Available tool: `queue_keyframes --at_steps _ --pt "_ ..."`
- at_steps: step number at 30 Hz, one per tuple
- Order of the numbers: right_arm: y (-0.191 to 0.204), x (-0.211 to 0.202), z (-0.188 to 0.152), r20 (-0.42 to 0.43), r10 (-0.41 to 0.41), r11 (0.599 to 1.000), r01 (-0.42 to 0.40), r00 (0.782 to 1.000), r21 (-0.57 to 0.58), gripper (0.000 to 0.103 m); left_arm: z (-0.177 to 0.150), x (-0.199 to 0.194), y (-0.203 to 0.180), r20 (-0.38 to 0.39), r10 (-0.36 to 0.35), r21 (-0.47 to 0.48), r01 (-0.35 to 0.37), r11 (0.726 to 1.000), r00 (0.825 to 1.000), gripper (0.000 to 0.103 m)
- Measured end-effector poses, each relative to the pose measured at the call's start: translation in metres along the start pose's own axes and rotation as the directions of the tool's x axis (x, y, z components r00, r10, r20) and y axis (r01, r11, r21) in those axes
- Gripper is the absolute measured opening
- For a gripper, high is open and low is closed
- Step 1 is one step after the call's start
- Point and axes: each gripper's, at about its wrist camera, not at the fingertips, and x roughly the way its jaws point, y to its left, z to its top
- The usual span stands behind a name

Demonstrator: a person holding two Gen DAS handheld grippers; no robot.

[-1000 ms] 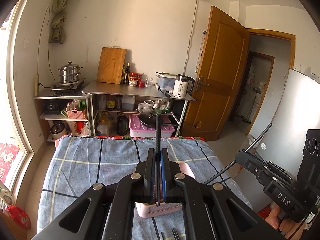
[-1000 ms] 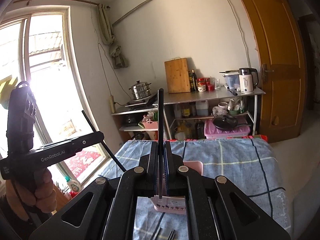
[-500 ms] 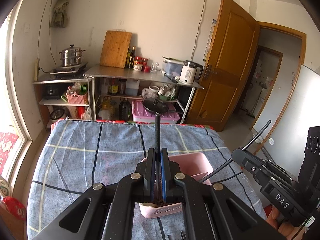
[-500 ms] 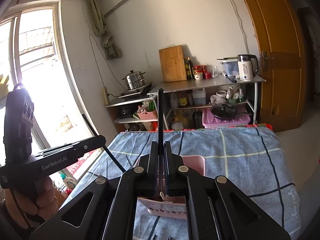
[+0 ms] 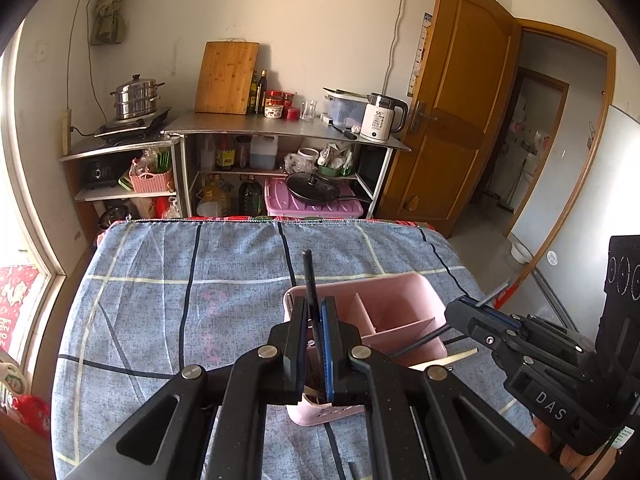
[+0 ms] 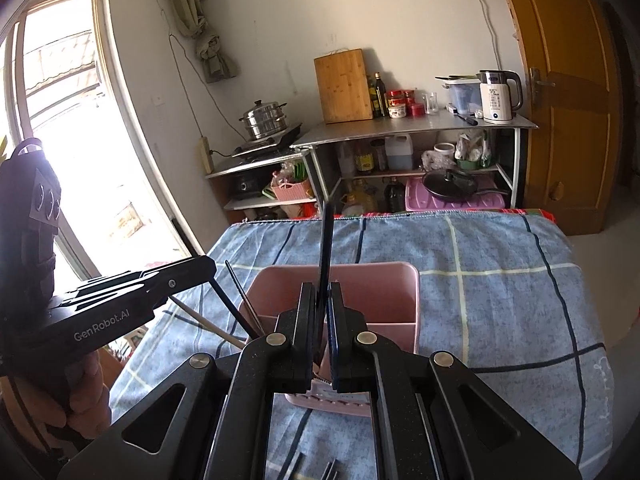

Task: Organize utensils
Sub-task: 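Lower the black chopsticks into the basket and open both tools, then move both tools back down to the remaining black chopsticks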

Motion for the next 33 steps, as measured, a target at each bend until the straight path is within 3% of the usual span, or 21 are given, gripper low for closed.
queue_keyframes --at_steps 3,10,18,25,33 --pt "-0.001 -0.007 0.0 0.01 0.001 1.0 0.0 1.0 -0.001 0.013 -0.001 -0.006 0.0 0.005 0.007 -0.004 -0.007 1.0 1.0 0.009" --pt "-0.003 -0.036 -0.009 0.047 -0.01 1.0 0.009 0.999 0.009 0.013 -0.01 -0.043 0.0 0.073 0.009 -0.005 -0.009 1.0 0.997 0.01" --pt "-0.001 -0.078 -0.036 0.089 -0.015 1.0 0.014 0.996 0.009 0.013 -0.046 -0.086 -0.012 0.128 0.0 0.029 -0.003 1.0 0.992 0.011" --pt "0.002 -0.092 -0.074 0.043 -0.035 0.999 0.035 0.998 0.014 0.013 -0.091 -0.103 -0.024 0.115 -0.029 0.05 0.024 0.998 0.993 0.011" --pt "-0.003 -0.072 -0.137 -0.115 -0.025 0.998 0.031 0.993 0.048 0.013 -0.159 -0.086 -0.021 -0.003 -0.06 0.002 0.06 0.998 0.998 0.011"
